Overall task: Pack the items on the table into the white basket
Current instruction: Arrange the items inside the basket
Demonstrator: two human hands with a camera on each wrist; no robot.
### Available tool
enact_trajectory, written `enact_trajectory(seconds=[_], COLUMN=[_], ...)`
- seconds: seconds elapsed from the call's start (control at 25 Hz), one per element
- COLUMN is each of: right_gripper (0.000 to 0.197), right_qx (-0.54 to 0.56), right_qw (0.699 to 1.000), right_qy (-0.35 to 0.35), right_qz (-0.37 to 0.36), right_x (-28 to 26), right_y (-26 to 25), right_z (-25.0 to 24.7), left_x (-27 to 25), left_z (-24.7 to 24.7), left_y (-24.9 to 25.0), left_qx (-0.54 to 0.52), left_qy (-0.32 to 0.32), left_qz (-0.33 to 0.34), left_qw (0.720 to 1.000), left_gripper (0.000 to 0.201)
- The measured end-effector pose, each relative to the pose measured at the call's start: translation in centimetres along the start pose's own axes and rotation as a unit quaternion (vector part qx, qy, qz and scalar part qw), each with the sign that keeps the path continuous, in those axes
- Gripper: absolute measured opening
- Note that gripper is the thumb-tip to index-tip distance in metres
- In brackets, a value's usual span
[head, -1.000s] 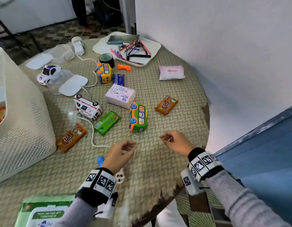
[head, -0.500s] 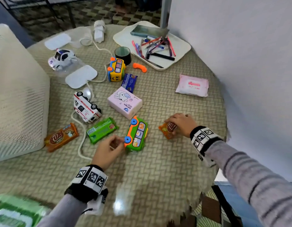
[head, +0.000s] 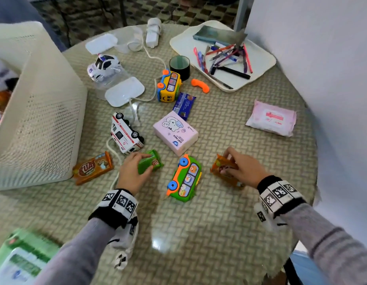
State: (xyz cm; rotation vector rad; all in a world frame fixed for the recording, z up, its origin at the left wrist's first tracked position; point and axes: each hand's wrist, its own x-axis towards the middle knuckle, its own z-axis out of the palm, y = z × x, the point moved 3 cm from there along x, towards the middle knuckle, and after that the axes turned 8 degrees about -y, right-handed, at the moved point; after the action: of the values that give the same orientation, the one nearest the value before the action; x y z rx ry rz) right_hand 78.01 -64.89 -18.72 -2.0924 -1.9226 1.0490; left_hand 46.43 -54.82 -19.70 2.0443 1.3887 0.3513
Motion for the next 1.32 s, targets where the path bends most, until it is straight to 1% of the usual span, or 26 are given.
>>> enact_trajectory(seconds=[0.08,0.16,0.24,0.32,0.4,0.44,0.52,0.6,0.64,0.68,0.76,0.84,0.92,1.04,1.12,1.2,1.32], right_gripper=[0.034,0.031,0.03,0.029,0.029,0.03,0.029,0.028,0.028,0.028,0.03,0.032,0.033,0.029,0.027,0.026,0.027], right_qx=[0.079,0.151,0.189,0.205,0.206,0.209,0.231,0.261,0.274,0.286,0.309,0.325,0.327,0.315,0.309,0.308,0.292], right_qw=[0.995,0.983,0.975,0.972,0.97,0.968,0.96,0.949,0.944,0.939,0.93,0.925,0.925,0.927,0.926,0.923,0.922], right_qy=[0.047,0.083,0.091,0.08,0.088,0.099,0.122,0.143,0.153,0.162,0.171,0.175,0.18,0.199,0.212,0.226,0.252], right_qz=[-0.025,-0.054,-0.075,-0.089,-0.097,-0.099,-0.101,-0.101,-0.103,-0.103,-0.103,-0.089,-0.066,-0.051,-0.05,-0.048,-0.045], right_x=[0.4,0.8,1.2,1.6,1.9,2.0,2.1,1.8,1.5,1.1,0.1,-1.0,-2.0,-3.6,-4.8,-5.9,-7.2], right_y=[-1.5,-3.0,-4.3,-5.5,-6.5,-6.9,-7.6,-8.2,-8.5,-8.9,-9.4,-9.8,-9.9,-10.5,-11.3,-12.3,-13.7], right_z=[0.0,-0.2,-0.4,-0.7,-0.8,-0.9,-0.7,-0.6,-0.6,-0.6,-0.6,-0.2,0.6,1.9,2.9,4.2,6.2], left_x=[0.8,1.2,1.5,1.7,1.9,1.8,1.4,0.8,0.5,0.1,-0.7,-2.0,-3.5,-5.5,-6.9,-8.1,-9.5], left_z=[-0.4,-0.3,0.0,0.1,-0.1,-0.1,-0.1,0.0,0.1,0.1,0.0,-0.5,-1.0,-1.8,-2.5,-3.0,-3.9], left_y=[-1.1,-2.2,-3.0,-3.3,-3.1,-2.9,-2.1,-1.3,-1.1,-1.1,-1.2,-1.1,-0.4,0.7,1.2,1.2,1.0], left_qx=[0.038,0.065,0.081,0.081,0.056,0.038,0.021,0.033,0.031,0.018,-0.055,-0.158,-0.234,-0.306,-0.336,-0.364,-0.396], left_qy=[-0.009,-0.039,-0.064,-0.061,-0.061,-0.065,-0.071,-0.088,-0.093,-0.088,-0.06,-0.022,-0.004,0.008,0.011,-0.002,-0.017], left_qz=[-0.032,-0.054,-0.076,-0.105,-0.137,-0.139,-0.112,-0.08,-0.075,-0.074,-0.087,-0.106,-0.113,-0.113,-0.114,-0.117,-0.095], left_qw=[0.999,0.996,0.992,0.989,0.987,0.987,0.991,0.992,0.992,0.993,0.993,0.982,0.966,0.945,0.935,0.924,0.913], left_gripper=[0.042,0.05,0.058,0.063,0.066,0.066,0.062,0.055,0.051,0.048,0.046,0.046,0.046,0.045,0.039,0.032,0.026])
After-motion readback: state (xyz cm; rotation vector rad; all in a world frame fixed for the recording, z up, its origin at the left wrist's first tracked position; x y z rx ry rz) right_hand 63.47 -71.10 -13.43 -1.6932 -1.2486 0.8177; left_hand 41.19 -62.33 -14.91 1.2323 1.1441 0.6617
